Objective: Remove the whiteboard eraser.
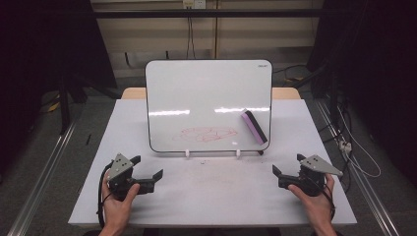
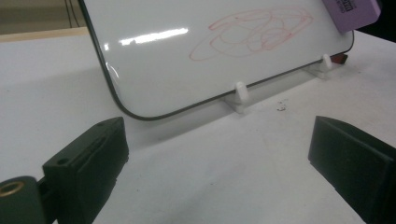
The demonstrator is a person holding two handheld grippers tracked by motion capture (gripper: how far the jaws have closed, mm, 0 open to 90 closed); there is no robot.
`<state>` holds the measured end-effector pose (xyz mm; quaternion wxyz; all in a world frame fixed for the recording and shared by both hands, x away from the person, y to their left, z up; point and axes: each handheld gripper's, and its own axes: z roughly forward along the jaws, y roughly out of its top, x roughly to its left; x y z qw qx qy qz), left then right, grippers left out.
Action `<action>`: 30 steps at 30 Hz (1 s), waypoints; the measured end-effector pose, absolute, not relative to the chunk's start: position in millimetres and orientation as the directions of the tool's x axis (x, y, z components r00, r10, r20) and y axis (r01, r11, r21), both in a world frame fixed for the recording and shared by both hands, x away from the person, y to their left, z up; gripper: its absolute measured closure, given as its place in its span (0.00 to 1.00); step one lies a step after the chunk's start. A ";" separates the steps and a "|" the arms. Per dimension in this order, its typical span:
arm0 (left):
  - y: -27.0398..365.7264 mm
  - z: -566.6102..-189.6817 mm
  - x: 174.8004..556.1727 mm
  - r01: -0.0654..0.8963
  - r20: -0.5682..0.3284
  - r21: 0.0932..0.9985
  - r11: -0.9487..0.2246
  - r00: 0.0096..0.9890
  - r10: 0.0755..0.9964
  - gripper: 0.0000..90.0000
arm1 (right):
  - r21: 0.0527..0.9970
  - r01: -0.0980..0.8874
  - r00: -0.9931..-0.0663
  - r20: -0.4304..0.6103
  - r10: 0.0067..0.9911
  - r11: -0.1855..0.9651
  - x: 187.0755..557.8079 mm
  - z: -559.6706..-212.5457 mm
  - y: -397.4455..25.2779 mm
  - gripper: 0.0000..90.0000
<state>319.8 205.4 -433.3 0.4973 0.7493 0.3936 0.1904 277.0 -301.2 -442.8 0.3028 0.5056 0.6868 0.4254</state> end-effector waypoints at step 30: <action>210.8 -434.1 319.4 0.435 -0.116 0.881 -0.186 0.579 0.807 0.06 | 0.867 0.449 -0.376 -0.038 0.926 0.218 295.2 -423.4 -274.1 0.14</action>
